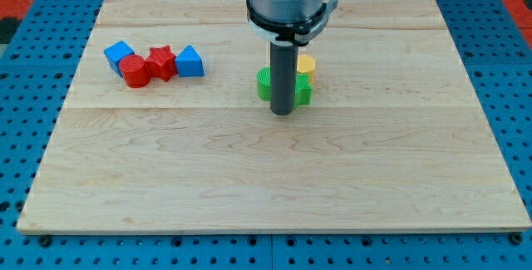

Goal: Nudge the red circle and red star up a bit

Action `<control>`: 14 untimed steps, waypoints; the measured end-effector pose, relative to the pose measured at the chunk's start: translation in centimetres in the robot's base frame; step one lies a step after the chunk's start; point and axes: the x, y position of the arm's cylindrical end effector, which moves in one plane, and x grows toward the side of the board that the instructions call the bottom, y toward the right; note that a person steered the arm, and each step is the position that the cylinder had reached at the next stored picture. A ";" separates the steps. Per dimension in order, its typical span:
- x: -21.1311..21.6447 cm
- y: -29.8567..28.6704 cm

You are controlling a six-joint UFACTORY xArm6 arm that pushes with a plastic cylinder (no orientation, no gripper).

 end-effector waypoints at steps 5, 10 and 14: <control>1.5 -3.7; -4.6 -21.3; -5.3 -22.1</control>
